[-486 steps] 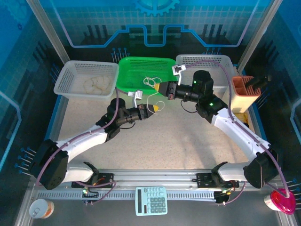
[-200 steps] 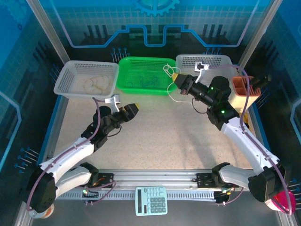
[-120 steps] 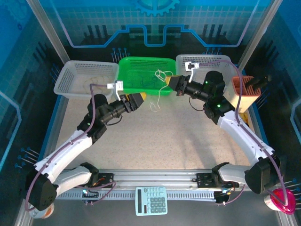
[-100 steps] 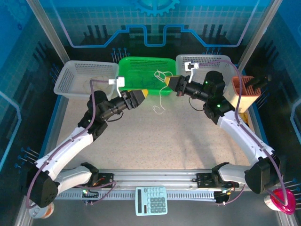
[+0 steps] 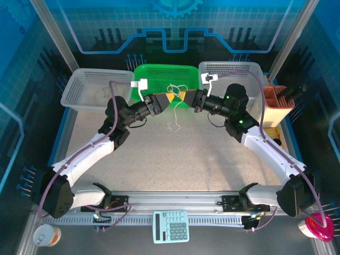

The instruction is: Untangle the cables

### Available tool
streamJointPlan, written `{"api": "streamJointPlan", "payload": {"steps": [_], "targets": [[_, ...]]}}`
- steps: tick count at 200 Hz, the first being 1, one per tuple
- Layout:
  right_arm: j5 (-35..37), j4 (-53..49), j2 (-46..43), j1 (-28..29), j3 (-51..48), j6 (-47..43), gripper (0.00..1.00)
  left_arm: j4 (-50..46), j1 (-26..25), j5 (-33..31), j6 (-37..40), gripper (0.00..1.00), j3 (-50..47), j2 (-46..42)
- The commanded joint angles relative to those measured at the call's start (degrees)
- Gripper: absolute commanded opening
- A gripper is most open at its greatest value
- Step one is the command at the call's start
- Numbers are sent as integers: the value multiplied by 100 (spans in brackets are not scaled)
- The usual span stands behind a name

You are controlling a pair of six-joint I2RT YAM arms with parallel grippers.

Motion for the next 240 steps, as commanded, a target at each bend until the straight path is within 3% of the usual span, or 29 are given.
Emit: {"api": "streamJointPlan", "payload": {"steps": [1, 15, 41, 88, 113, 139, 180, 215, 240], "targets": [[2, 298, 104, 136, -10, 52, 0, 544, -72, 104, -95, 73, 275, 100], [-1, 308, 148, 190, -6, 50, 0, 617, -79, 75, -126, 70, 290, 150], [11, 274, 163, 257, -23, 19, 0, 750, -81, 56, -167, 51, 325, 234], [492, -321, -179, 36, -176, -393, 0, 421, 79, 32, 77, 0, 484, 109], [1143, -988, -547, -437, -329, -524, 0, -528, 342, 322, 433, 0, 737, -26], [1997, -1567, -947, -918, -463, -586, 0, -2171, 572, 618, 1180, 0, 1145, -64], [2912, -2039, -1450, -1223, -612, -747, 0, -4759, 620, 310, 2684, 0, 1905, 60], [2869, -2165, -1509, -1283, -592, -858, 0, -6303, 628, 438, 3418, 9, 2563, 438], [2666, -2065, -1422, -1286, -626, -832, 0, -6177, 628, 177, 3352, 11, 2402, 339]]}}
